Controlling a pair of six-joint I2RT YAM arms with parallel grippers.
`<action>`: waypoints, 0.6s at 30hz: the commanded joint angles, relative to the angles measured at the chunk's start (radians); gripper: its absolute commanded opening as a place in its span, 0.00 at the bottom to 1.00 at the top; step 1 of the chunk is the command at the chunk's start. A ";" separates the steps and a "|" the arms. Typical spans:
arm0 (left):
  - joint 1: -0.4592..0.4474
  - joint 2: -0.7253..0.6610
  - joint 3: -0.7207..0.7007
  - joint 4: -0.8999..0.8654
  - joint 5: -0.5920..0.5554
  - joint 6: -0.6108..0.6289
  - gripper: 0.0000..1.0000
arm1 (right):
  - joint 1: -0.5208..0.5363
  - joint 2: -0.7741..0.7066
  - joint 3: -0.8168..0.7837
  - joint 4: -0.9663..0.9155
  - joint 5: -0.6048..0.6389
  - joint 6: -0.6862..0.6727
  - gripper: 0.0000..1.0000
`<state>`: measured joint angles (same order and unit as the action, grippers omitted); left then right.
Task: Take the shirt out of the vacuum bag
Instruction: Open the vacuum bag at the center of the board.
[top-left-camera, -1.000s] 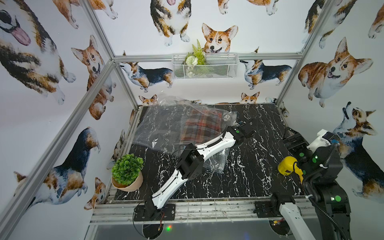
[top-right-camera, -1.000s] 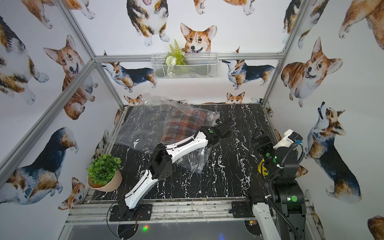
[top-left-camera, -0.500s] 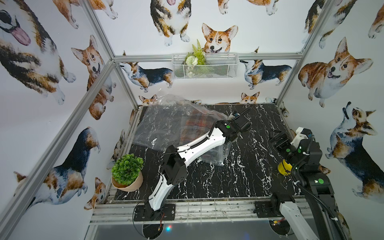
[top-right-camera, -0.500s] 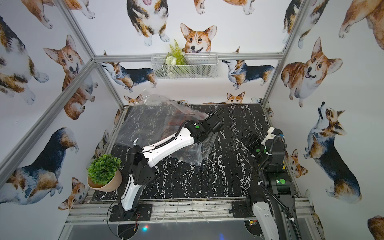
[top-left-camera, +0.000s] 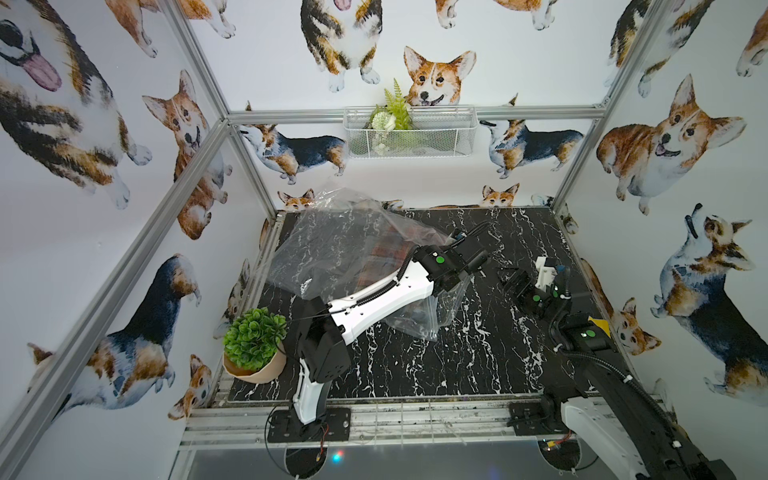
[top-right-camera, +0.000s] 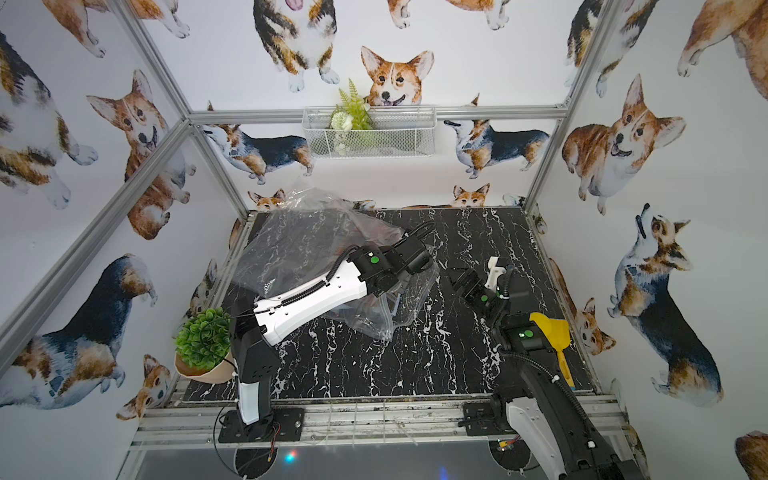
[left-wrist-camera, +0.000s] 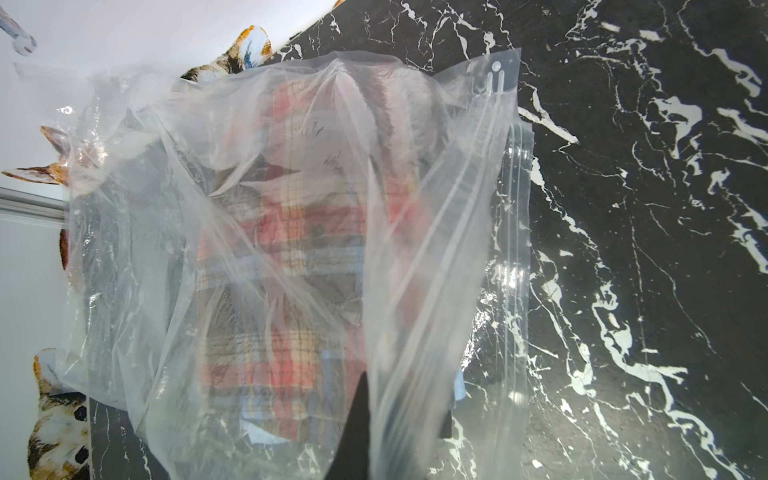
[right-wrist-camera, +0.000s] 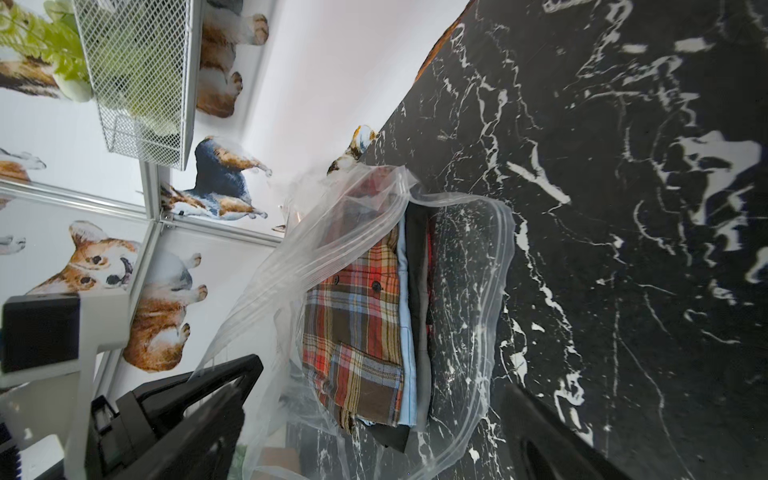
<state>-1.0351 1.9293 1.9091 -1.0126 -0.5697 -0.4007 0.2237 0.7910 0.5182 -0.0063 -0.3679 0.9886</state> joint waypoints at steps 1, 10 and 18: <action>-0.006 -0.010 -0.002 -0.020 0.008 -0.036 0.00 | 0.099 0.061 -0.033 0.190 0.064 0.008 1.00; -0.018 -0.062 -0.014 -0.018 -0.004 -0.069 0.00 | 0.208 0.367 -0.031 0.471 0.080 0.033 0.96; -0.033 -0.052 -0.025 -0.026 -0.003 -0.087 0.00 | 0.272 0.543 0.030 0.590 0.092 0.030 0.94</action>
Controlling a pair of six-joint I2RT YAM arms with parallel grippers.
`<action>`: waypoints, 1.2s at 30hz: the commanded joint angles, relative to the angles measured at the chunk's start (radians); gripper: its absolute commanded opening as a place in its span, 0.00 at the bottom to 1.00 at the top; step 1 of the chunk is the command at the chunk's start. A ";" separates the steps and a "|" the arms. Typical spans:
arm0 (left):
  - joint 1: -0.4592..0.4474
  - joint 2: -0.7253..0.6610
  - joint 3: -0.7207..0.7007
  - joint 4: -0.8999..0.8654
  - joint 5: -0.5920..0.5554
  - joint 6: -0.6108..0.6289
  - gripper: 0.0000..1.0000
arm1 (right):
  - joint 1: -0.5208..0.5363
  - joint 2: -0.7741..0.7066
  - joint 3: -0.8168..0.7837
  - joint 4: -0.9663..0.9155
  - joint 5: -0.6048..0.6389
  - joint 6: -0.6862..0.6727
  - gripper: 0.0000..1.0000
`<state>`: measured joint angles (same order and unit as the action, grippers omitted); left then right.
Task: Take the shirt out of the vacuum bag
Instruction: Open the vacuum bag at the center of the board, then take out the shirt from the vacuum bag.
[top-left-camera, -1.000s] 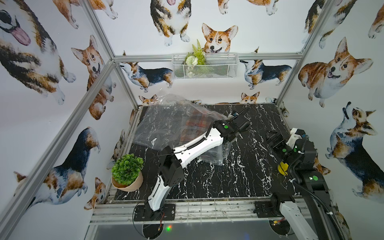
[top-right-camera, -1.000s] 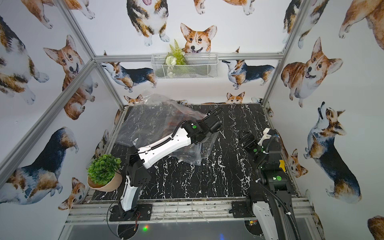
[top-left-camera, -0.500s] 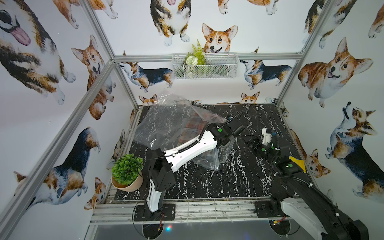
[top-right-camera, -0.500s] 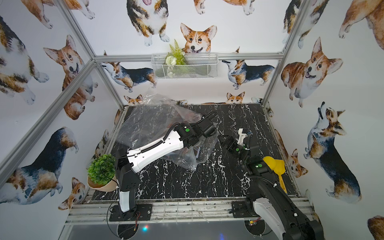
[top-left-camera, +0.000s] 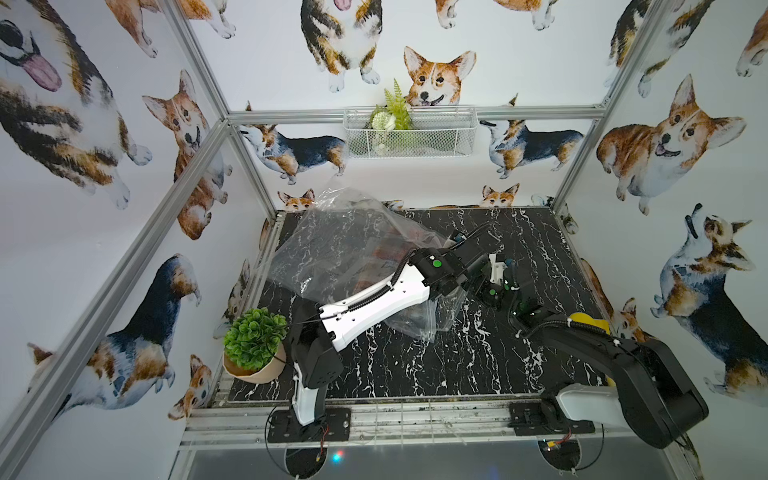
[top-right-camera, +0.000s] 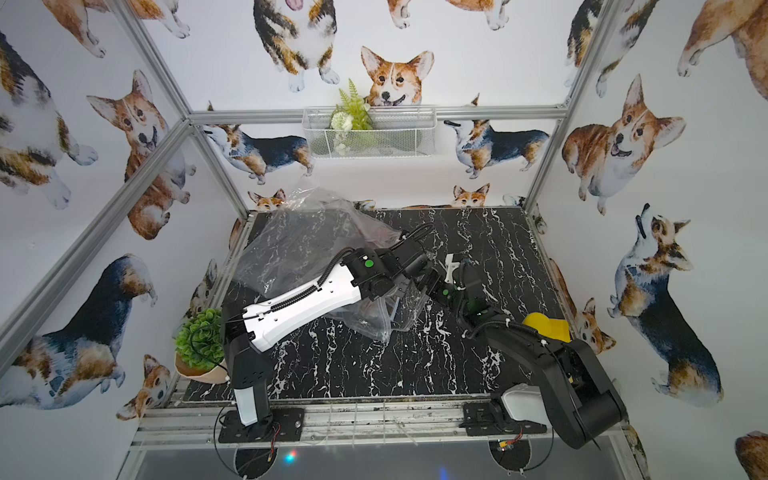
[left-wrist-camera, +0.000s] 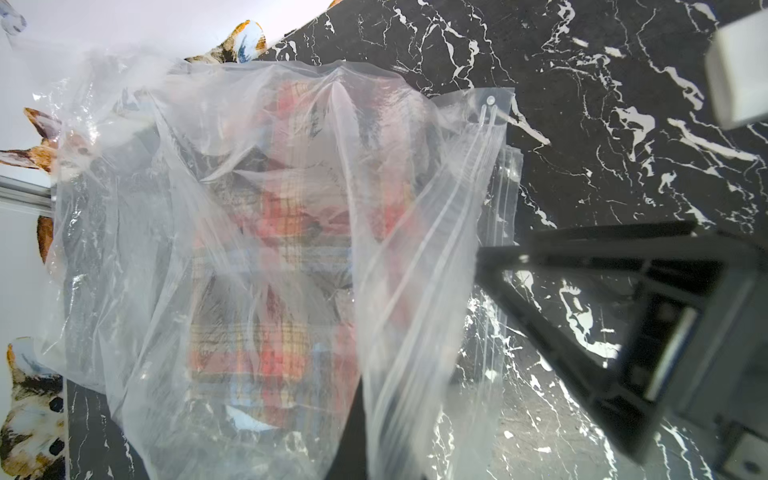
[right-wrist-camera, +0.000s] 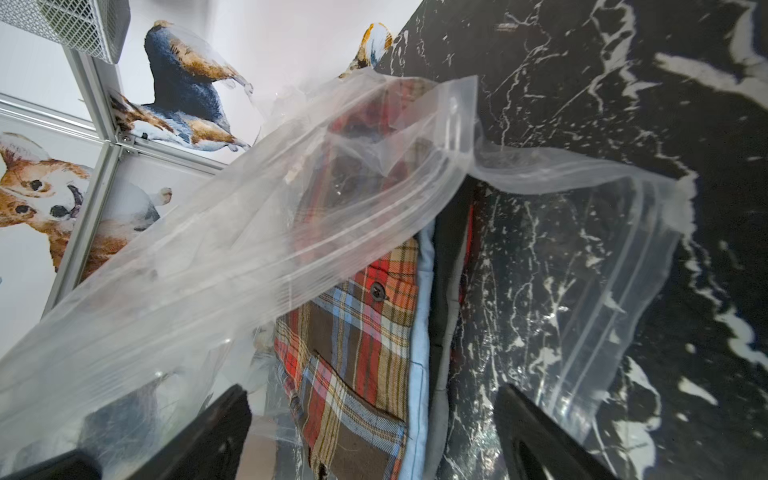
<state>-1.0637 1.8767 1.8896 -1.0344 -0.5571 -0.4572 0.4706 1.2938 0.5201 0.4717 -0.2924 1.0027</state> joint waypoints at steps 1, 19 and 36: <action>-0.005 0.001 -0.006 -0.004 -0.018 -0.034 0.00 | 0.035 0.055 0.039 0.113 0.018 0.014 0.94; -0.005 -0.014 -0.052 0.004 -0.033 -0.040 0.00 | 0.071 0.301 0.115 0.296 -0.020 0.044 0.90; -0.005 -0.026 -0.077 0.019 -0.036 -0.047 0.00 | 0.079 0.391 0.163 0.290 -0.020 0.040 0.90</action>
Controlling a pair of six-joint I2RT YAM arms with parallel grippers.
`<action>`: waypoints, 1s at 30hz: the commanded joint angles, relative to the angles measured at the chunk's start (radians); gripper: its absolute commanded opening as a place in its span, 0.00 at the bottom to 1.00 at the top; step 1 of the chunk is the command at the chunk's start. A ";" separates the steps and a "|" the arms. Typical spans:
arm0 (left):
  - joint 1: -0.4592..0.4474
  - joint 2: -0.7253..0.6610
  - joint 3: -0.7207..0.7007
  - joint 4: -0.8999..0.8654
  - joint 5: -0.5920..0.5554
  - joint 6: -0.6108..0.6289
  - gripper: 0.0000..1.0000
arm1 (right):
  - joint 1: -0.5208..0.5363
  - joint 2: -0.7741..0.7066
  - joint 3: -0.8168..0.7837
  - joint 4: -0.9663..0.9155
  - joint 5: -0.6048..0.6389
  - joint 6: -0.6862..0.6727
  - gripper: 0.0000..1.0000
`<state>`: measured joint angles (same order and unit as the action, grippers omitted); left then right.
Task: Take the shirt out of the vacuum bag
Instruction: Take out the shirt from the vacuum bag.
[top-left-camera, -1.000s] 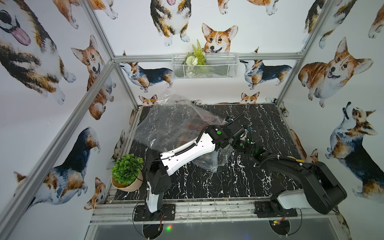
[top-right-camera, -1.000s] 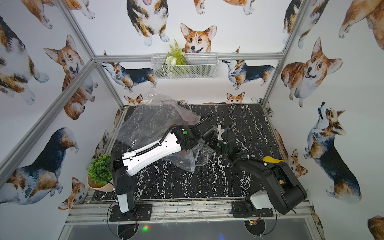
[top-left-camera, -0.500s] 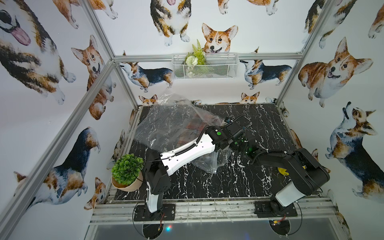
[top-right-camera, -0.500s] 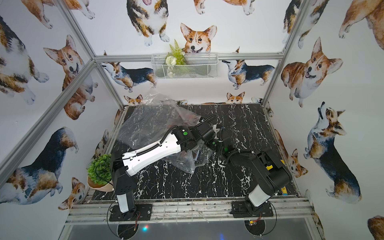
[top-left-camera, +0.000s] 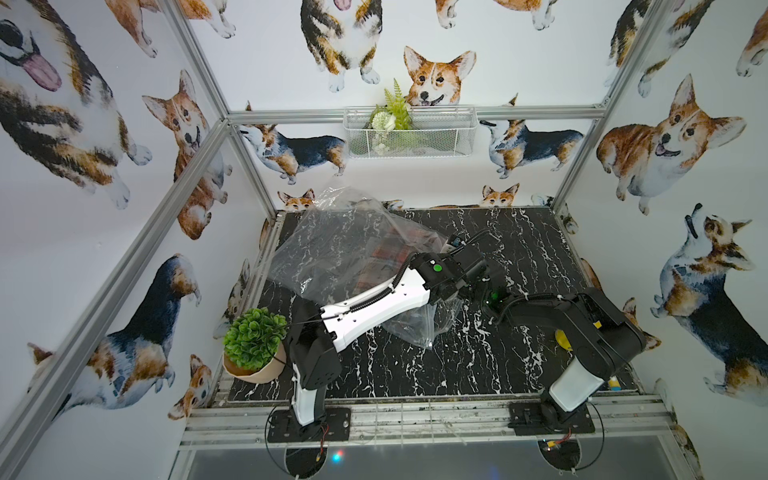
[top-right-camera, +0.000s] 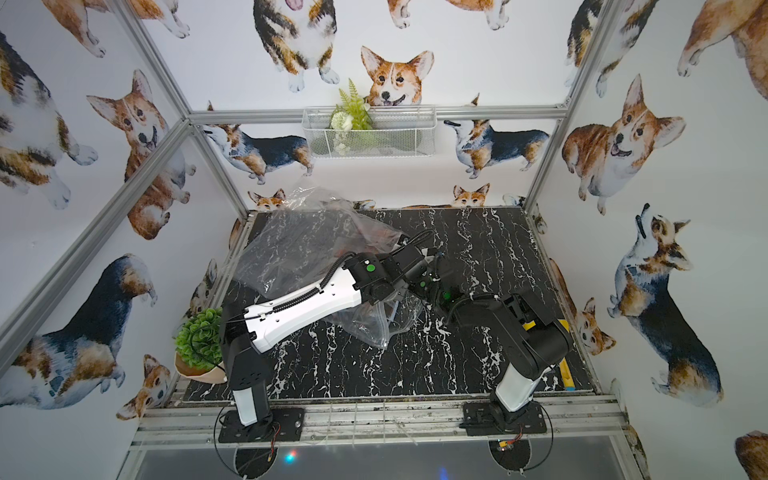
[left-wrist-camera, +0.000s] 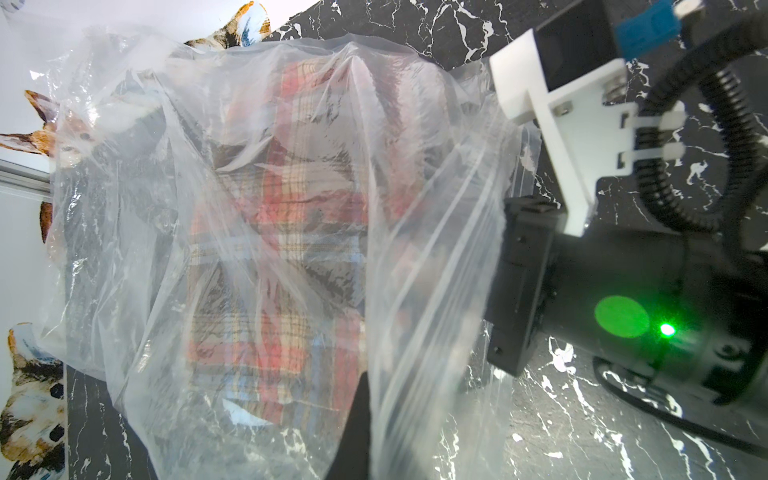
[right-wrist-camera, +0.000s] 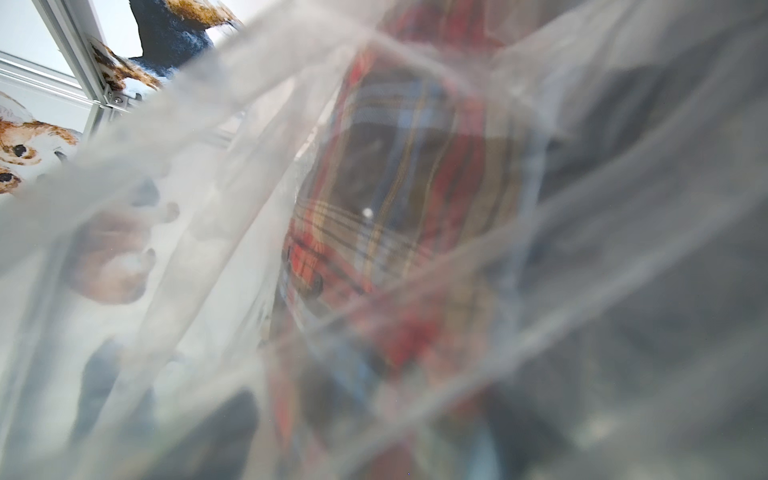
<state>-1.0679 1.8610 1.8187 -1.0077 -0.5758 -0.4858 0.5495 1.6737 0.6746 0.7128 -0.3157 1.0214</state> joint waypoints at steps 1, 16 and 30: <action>0.000 -0.011 -0.007 -0.008 -0.018 -0.018 0.00 | 0.000 0.018 0.014 0.053 -0.002 0.024 0.90; 0.000 -0.008 -0.024 0.003 -0.013 -0.020 0.00 | 0.033 0.018 0.070 0.005 0.017 0.005 0.88; -0.001 -0.007 -0.034 0.012 -0.006 -0.026 0.00 | 0.041 0.166 0.107 0.090 -0.016 0.065 0.81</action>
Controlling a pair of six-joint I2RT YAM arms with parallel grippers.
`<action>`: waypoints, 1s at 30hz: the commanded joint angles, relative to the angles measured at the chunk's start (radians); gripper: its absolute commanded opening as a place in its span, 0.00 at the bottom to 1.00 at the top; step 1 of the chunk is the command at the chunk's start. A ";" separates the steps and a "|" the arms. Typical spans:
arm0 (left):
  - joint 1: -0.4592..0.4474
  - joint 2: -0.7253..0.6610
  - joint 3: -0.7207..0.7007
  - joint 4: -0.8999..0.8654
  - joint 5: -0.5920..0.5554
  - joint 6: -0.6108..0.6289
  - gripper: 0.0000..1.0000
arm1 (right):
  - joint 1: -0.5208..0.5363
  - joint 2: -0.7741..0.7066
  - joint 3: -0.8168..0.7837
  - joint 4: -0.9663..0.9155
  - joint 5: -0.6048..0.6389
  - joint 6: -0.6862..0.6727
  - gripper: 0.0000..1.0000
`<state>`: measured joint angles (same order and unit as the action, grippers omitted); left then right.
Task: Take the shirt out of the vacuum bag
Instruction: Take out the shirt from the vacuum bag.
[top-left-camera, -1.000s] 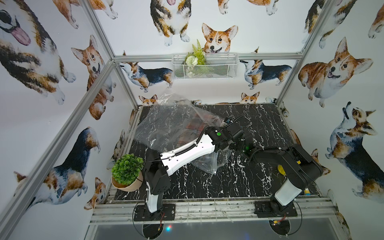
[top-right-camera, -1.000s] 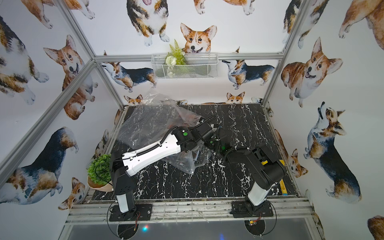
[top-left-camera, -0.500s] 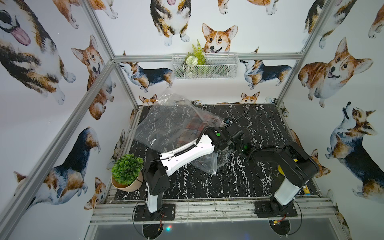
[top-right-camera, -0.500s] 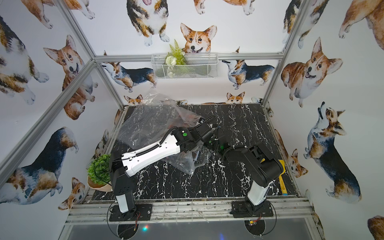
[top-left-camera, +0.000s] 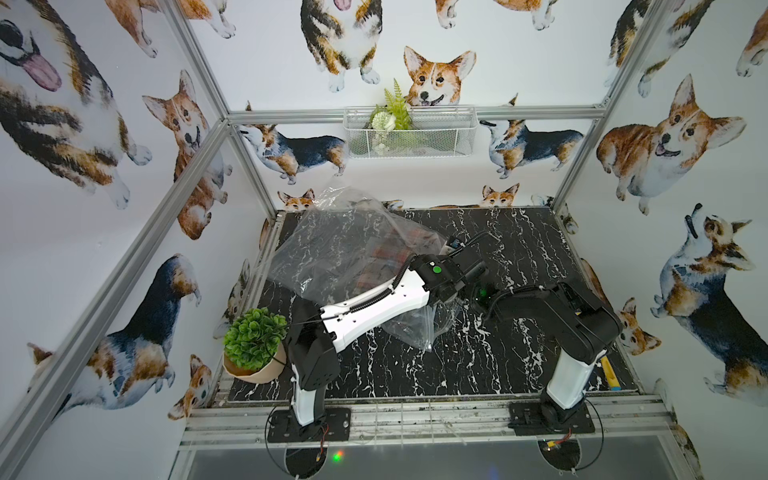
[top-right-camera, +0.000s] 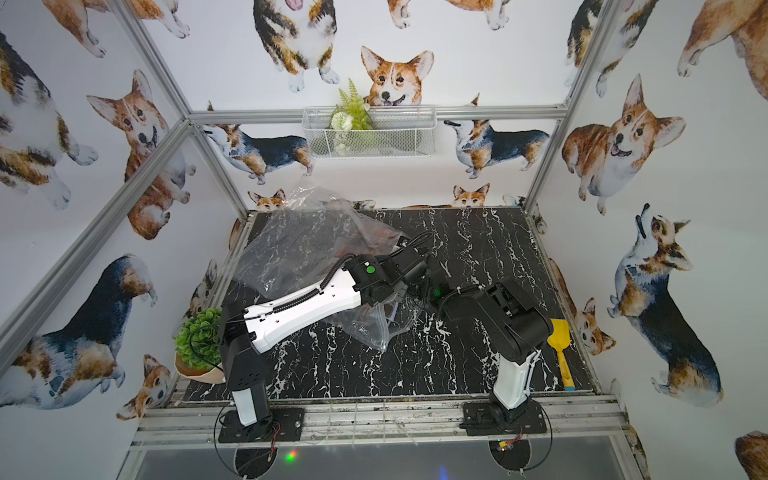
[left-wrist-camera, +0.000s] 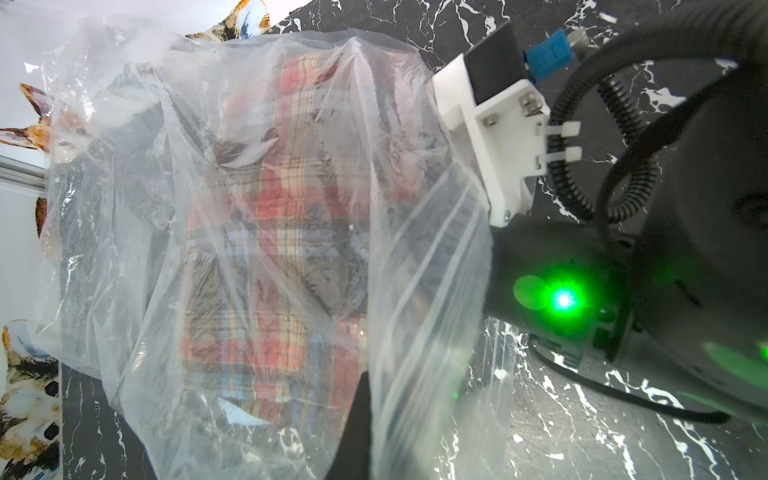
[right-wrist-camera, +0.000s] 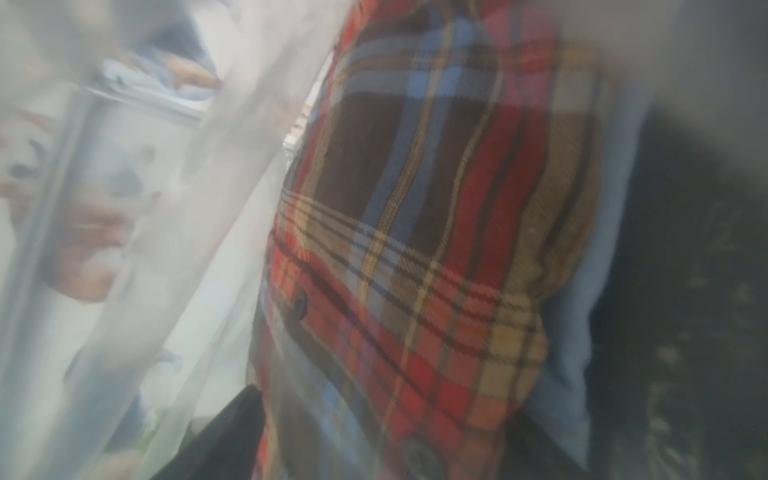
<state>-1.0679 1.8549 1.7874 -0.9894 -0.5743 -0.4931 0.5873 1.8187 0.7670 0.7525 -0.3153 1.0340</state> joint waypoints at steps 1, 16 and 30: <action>0.000 0.001 -0.002 -0.005 -0.005 -0.019 0.00 | 0.005 0.031 0.023 0.057 -0.025 0.057 0.79; 0.000 -0.011 -0.026 0.028 0.010 -0.036 0.00 | 0.037 0.082 0.116 -0.045 -0.009 0.020 0.49; 0.004 -0.027 -0.053 0.037 0.009 -0.048 0.00 | 0.036 0.054 0.110 -0.071 -0.027 -0.007 0.00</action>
<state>-1.0672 1.8393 1.7386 -0.9535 -0.5571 -0.5175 0.6216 1.8954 0.8772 0.7006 -0.3202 1.0401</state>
